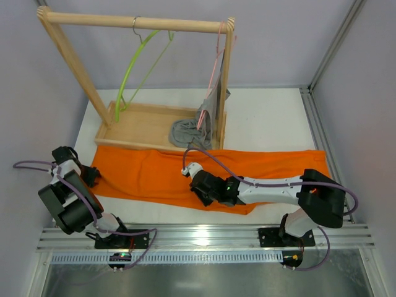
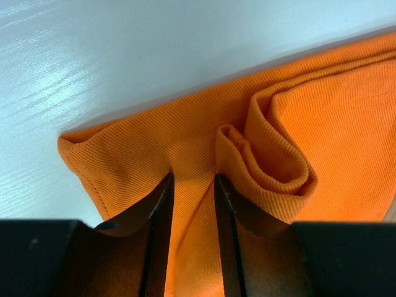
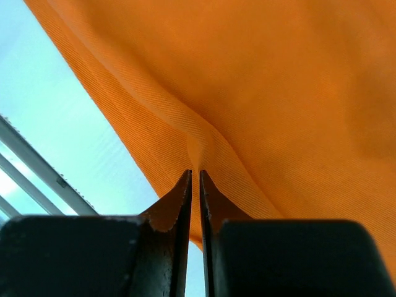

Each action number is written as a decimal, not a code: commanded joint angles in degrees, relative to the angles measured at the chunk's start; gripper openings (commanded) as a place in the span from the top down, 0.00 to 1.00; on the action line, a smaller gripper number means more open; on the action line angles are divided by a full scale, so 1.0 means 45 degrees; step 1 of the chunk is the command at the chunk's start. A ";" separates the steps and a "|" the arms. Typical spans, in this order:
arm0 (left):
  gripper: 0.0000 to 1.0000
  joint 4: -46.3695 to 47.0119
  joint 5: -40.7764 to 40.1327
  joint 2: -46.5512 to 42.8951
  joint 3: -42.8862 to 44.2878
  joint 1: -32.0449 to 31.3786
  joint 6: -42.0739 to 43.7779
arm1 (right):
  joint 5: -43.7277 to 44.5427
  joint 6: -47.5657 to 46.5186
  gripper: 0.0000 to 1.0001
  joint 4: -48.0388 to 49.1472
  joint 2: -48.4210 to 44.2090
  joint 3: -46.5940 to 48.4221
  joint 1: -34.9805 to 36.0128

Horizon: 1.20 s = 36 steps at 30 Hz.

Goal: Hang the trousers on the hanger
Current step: Fold the trousers

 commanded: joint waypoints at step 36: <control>1.00 -0.0469 -0.1093 -0.0298 0.0756 -0.0397 0.0234 | 0.0554 -0.0017 0.96 -0.1580 0.1618 0.1593 0.0248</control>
